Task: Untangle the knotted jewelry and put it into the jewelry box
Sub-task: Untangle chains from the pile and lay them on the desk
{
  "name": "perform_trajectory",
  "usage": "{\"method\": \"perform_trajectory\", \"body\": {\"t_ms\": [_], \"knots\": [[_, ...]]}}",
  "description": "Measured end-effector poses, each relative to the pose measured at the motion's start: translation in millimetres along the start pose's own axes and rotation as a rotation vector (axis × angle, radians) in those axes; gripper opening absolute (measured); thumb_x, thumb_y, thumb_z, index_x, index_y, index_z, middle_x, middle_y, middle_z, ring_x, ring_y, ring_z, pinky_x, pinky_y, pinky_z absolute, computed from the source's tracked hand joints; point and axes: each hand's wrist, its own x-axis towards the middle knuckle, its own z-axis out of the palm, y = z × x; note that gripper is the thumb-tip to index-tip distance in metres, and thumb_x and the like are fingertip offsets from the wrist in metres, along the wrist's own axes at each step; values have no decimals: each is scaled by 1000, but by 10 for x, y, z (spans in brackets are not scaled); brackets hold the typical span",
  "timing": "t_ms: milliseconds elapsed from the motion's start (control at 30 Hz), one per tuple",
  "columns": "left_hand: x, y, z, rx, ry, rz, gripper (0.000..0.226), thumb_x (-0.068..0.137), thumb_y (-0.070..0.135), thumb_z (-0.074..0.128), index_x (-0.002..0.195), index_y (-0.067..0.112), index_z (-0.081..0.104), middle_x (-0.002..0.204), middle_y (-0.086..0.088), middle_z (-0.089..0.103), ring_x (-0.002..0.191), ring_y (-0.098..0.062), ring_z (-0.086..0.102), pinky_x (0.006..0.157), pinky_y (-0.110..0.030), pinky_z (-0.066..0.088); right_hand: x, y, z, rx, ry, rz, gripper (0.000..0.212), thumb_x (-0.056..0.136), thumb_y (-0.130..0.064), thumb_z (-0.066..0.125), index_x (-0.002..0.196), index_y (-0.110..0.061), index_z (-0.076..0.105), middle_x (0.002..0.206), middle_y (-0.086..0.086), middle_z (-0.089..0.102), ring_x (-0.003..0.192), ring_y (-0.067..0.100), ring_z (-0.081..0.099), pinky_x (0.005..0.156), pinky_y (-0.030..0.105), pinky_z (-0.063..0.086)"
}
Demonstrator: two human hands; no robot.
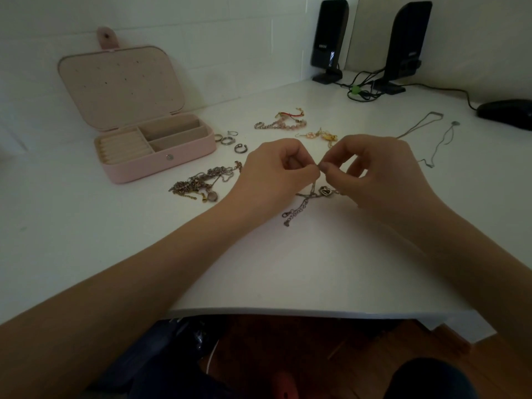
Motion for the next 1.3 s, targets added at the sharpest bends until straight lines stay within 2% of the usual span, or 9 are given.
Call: {"method": "perform_trajectory", "body": {"t_ms": [133,433,567,667,933,1067,1167,1233,1300], "knots": [[-6,-13,8,24,-4,43,14,80,11,68,68,19,64,54,10,53,49,-2,44,49,-14,34,6,7,2,23,-15,12,6,86,-19,68,82,-24,69,69,-22,62,57,9,62,49,16,49],[-19,-13,10,140,7,175,11,80,10,67,72,17,64,55,13,53,53,0,45,52,-11,37,-1,-12,9,63,-37,26,7,83,-15,68,78,-20,66,62,-31,59,51,5,61,44,10,43],[-14,-19,13,167,7,200,17,80,11,66,69,22,60,52,20,53,55,0,46,54,-11,38,-5,-25,14,106,-28,56,10,80,-15,69,75,-21,65,61,-21,62,52,5,62,44,10,43],[-13,-16,15,184,15,215,15,81,13,66,70,22,61,54,16,53,56,0,47,56,-12,39,-9,-33,8,146,-38,78,7,81,-14,70,76,-18,66,65,-13,63,52,5,63,43,10,44],[-7,-9,24,158,12,153,17,79,14,64,67,25,58,51,23,53,51,3,47,51,-8,35,-9,-43,-9,168,-42,94,6,81,-13,70,77,-17,66,66,-12,63,52,8,63,40,16,46],[-21,14,28,123,-9,114,19,79,11,63,67,24,58,50,16,52,47,3,46,48,-8,34,-24,-44,9,86,-20,39,11,79,-13,69,74,-22,64,63,-22,61,54,12,61,43,14,44],[-14,14,23,66,-22,61,12,79,11,63,70,19,63,59,9,57,52,-2,49,52,-18,41,-39,-37,16,-14,9,-23,7,79,-15,68,78,-20,64,69,-19,62,58,12,57,50,16,42],[-5,17,24,40,-25,23,7,79,13,63,73,16,65,68,-3,63,63,-16,57,66,-37,51,-40,-35,17,-107,15,-73,4,79,-18,66,80,-20,63,78,-16,61,61,11,55,57,21,42],[-5,30,18,26,-30,-14,7,80,12,62,75,15,66,70,-4,65,69,-21,59,75,-44,53,-38,-29,20,-157,26,-113,4,79,-19,65,81,-21,61,80,-13,60,62,10,54,60,28,44]]}}
